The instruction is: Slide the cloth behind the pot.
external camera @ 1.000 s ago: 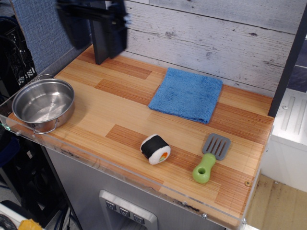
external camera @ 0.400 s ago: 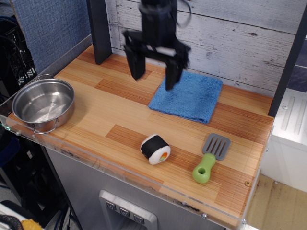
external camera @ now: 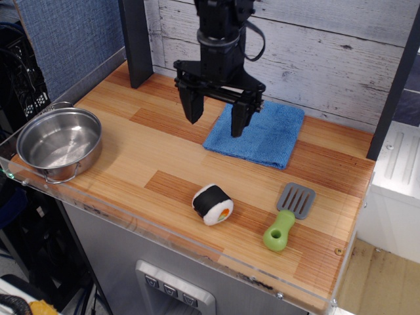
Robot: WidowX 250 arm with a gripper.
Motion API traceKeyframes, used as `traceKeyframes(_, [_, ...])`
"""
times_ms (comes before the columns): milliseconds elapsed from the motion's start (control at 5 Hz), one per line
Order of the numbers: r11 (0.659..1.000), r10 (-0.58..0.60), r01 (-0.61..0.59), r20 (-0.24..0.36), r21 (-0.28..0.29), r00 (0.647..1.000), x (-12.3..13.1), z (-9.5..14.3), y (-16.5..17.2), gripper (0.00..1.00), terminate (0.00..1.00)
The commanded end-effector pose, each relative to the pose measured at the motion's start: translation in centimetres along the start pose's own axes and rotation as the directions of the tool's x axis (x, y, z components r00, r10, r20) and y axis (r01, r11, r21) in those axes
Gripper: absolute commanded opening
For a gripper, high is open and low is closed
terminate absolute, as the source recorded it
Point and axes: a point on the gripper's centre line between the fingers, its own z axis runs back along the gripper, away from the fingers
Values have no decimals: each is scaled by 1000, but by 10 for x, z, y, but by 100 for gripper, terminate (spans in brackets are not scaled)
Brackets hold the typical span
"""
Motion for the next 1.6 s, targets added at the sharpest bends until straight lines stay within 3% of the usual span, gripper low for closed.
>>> traceKeyframes(0, [996,74,-70,59,-62,995,25,-7,6,100,0])
traceKeyframes(200, [995,79,-76,36,-68,996,32,-27,-6,100,0])
traceKeyframes(600, [998,42,-38,79,-47,996,41,-45,-28,100,0])
traceKeyframes(800, [999,30,-30,62,9,998,31,-65,-24,100,0])
traceKeyframes(1000, [998,25,-26,13,58,1000,15,-90,-11,100,0])
traceKeyframes(1400, [998,29,-23,-91,63,995,1,-113,2,100,0])
